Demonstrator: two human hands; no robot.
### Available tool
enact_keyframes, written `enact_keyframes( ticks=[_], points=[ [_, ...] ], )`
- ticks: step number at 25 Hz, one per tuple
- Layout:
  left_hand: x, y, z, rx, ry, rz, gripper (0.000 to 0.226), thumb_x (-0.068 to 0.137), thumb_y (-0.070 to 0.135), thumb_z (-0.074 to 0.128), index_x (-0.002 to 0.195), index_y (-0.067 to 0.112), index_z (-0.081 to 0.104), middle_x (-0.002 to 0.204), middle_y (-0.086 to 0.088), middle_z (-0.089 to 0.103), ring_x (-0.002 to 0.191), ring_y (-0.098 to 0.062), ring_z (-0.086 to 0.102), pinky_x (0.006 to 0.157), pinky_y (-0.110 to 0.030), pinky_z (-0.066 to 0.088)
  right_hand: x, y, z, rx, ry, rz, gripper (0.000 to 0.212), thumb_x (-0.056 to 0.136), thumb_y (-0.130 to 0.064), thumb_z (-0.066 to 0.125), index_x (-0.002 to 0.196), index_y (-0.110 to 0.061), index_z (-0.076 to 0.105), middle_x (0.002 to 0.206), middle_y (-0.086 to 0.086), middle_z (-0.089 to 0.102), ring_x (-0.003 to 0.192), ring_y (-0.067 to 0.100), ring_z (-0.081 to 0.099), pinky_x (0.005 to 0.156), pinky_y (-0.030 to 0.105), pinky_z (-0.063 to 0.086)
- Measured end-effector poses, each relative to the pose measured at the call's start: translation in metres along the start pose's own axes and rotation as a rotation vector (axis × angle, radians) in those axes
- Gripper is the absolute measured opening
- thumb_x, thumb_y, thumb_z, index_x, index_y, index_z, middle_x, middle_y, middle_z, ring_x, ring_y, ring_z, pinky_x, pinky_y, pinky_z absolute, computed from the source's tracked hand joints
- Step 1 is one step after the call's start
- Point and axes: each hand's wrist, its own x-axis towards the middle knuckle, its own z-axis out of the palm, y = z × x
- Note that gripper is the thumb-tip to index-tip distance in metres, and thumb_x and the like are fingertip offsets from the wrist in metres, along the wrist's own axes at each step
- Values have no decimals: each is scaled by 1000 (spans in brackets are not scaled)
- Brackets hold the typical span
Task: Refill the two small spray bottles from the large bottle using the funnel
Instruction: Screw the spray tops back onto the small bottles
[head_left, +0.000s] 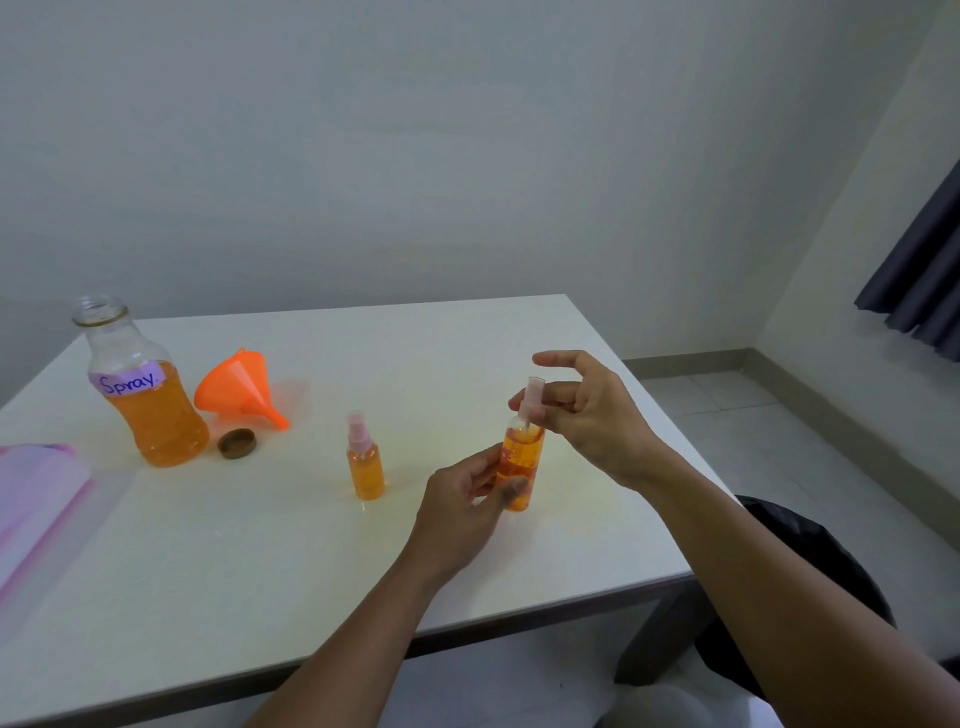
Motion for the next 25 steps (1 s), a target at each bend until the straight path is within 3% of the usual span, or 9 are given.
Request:
enact_keyframes(
  ticks=[3,7,9,11,13,16,20,22,25],
  points=[
    [-1,5,3,-1,54,-14,55,87,44,68,137,26,58,128,12,66,105,-3,60,98,-26,47,1,3,7,-20,114,39,56,88,-23,75,128,-24,37,93,-11,80,94,9,75,92,31,53],
    [-2,16,10,85,161,46,53,86,46,68,135,27,60,121,14,66,98,-2,58,87,-14,39,3,6,12,26,263,66,60,86,-23,78,127,-24,35,87,-15,79,84,1,75,75,19,50],
    [-3,22,13,106,183,66,51,86,48,67,132,28,61,117,14,67,88,2,58,80,-5,35,4,5,10,58,278,75,63,84,-21,80,127,-24,35,88,-14,79,85,4,76,73,18,50],
    [-3,25,14,88,210,63,51,84,48,70,130,27,63,114,15,67,87,4,60,75,0,34,5,5,2,132,231,111,70,79,-24,84,130,-23,37,96,-6,79,93,9,75,77,21,49],
    [-3,27,12,29,244,69,51,80,46,76,126,26,66,112,16,70,89,5,63,74,-1,44,0,3,-7,185,85,154,75,72,-35,85,134,-22,44,107,1,78,103,12,72,86,27,49],
    [0,30,10,-42,287,98,52,75,44,81,122,25,67,113,9,74,97,-7,71,85,-20,58,-12,11,-7,139,-96,149,51,69,-39,82,116,-22,68,105,-3,79,101,9,73,87,21,53],
    [1,34,-2,-38,158,90,69,69,47,85,130,28,58,119,13,70,101,-7,70,81,-13,55,-19,15,-4,194,13,74,33,69,-39,78,100,-27,75,98,-10,79,96,5,74,73,11,50],
    [6,36,-15,-105,144,96,64,76,45,81,132,29,55,127,11,67,108,-7,68,85,-18,56,-21,16,-9,173,60,45,31,68,-40,78,97,-31,74,95,-11,79,94,5,74,70,11,52],
    [18,57,-34,-125,147,148,55,84,47,65,135,31,55,134,12,63,118,-8,63,97,-25,52,-24,19,-10,-38,74,5,46,67,-50,76,110,-32,73,103,-13,75,94,10,73,73,15,55]
  ],
)
